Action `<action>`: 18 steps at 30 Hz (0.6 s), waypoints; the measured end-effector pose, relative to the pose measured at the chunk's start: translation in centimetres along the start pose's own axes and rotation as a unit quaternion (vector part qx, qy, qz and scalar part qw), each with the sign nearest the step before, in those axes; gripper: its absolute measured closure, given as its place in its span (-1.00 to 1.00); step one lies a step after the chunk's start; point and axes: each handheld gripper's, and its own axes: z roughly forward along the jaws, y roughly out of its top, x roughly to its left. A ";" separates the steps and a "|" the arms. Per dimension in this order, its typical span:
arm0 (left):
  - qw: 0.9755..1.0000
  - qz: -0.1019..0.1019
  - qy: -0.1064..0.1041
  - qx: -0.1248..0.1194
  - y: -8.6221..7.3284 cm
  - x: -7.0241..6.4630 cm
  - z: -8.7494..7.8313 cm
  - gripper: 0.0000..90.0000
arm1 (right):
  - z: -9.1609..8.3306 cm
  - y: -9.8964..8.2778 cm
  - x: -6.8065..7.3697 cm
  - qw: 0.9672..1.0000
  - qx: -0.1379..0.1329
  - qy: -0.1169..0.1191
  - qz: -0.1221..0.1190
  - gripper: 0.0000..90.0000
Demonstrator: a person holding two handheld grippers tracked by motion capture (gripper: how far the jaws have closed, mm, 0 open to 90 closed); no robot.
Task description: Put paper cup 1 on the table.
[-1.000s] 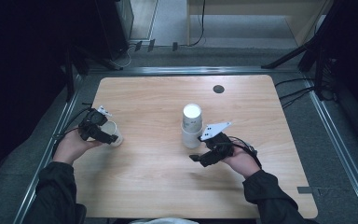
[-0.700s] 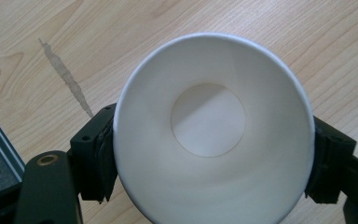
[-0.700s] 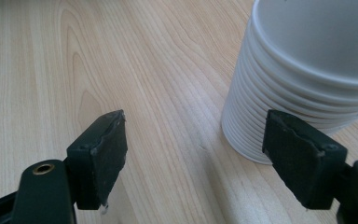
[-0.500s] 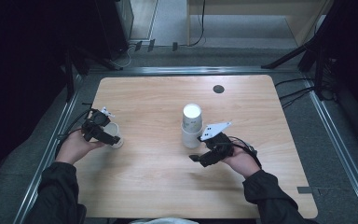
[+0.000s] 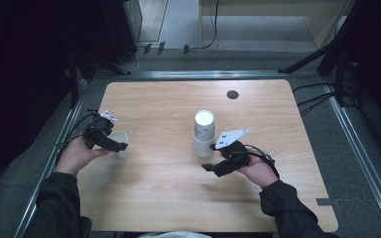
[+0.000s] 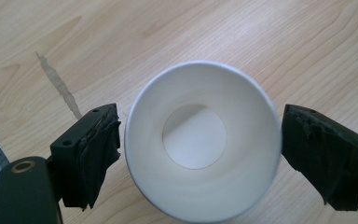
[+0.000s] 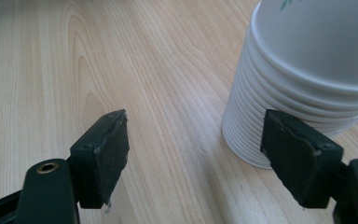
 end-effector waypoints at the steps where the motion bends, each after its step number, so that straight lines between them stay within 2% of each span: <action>1: 1.000 -0.003 -0.001 -0.004 0.0 0.0 -0.3 -0.72 | 0.0 0.0 0.0 1.000 -0.002 0.000 0.001 -0.48; 5: 0.999 -0.006 0.000 -0.035 0.1 0.0 -2.2 -0.72 | -0.1 -0.1 -0.2 1.000 -0.006 -0.004 0.007 -0.50; 8: 0.998 -0.016 -0.014 -0.063 0.3 0.0 -3.6 -0.72 | -0.2 -0.1 -0.3 1.000 -0.009 -0.008 0.003 -0.51; 10: 0.996 -0.020 -0.022 -0.080 0.5 -0.1 -4.4 -0.72 | -0.3 -0.1 -0.3 1.000 -0.004 -0.008 0.009 -0.52; 13: 0.995 -0.031 -0.024 -0.092 0.8 -0.4 -5.1 -0.70 | -0.4 0.0 -0.5 1.000 0.010 -0.003 0.022 -0.55; 14: 0.994 -0.035 -0.026 -0.096 0.9 -0.6 -5.2 -0.70 | -0.5 0.1 -0.5 1.000 0.006 -0.005 0.013 -0.56; 16: 0.992 -0.049 -0.050 -0.104 1.2 -0.9 -5.5 -0.70 | -0.7 0.2 -0.3 1.000 0.001 -0.003 -0.001 -0.63; 18: 0.989 -0.051 -0.080 -0.117 1.5 -1.4 -5.7 -0.70 | -0.9 0.4 -0.3 1.000 -0.004 -0.001 0.001 -0.66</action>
